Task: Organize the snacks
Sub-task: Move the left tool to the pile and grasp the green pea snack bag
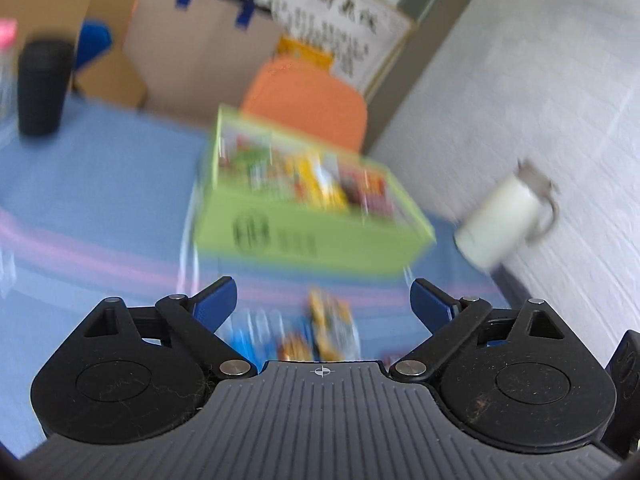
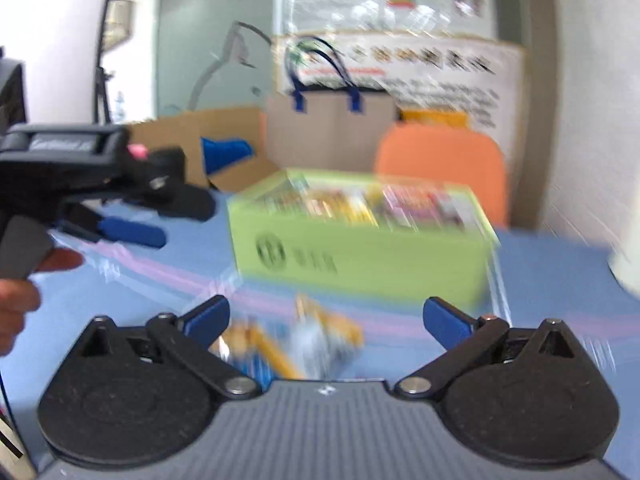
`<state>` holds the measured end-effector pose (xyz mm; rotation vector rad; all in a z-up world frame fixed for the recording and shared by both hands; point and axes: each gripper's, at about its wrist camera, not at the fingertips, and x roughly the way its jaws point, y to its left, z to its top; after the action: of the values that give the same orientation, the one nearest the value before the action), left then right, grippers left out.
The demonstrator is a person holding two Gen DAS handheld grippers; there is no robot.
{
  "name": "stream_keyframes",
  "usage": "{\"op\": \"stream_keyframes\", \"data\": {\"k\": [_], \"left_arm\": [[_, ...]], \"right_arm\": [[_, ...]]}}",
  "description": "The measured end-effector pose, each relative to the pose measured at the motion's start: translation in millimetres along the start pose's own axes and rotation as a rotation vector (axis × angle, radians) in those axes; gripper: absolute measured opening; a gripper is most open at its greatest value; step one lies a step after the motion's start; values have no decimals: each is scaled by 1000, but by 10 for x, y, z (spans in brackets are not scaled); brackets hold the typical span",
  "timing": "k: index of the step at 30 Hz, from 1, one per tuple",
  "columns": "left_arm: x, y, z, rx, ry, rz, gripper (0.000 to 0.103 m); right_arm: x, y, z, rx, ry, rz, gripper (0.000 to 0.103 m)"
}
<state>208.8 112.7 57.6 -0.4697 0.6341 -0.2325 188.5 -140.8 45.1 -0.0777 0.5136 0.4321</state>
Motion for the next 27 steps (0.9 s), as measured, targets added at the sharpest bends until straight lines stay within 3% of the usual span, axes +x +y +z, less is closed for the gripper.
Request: {"op": "stream_keyframes", "data": {"k": [5,8,14,19,22,27], "left_arm": [[84,-89,-547,-71,141,-58,80],[64,-161,-667,-79,166,-48,78],[201,-367,-475,-51,175,-101,78],[481,-412,-415,-34,248,-46,68],[600,-363,-385,-45,282,-55,58],[650,-315,-334,-45,282,-50,60]], "right_arm": [[-284,54,-388,58,52,-9,103],[-404,100,-450,63,43,26,103],[-378,221,-480,46,29,128,103],[-149,170,-411,26,52,139,103],[-30,138,-358,-10,62,180,103],[167,72,-316,-15,111,276,102]]}}
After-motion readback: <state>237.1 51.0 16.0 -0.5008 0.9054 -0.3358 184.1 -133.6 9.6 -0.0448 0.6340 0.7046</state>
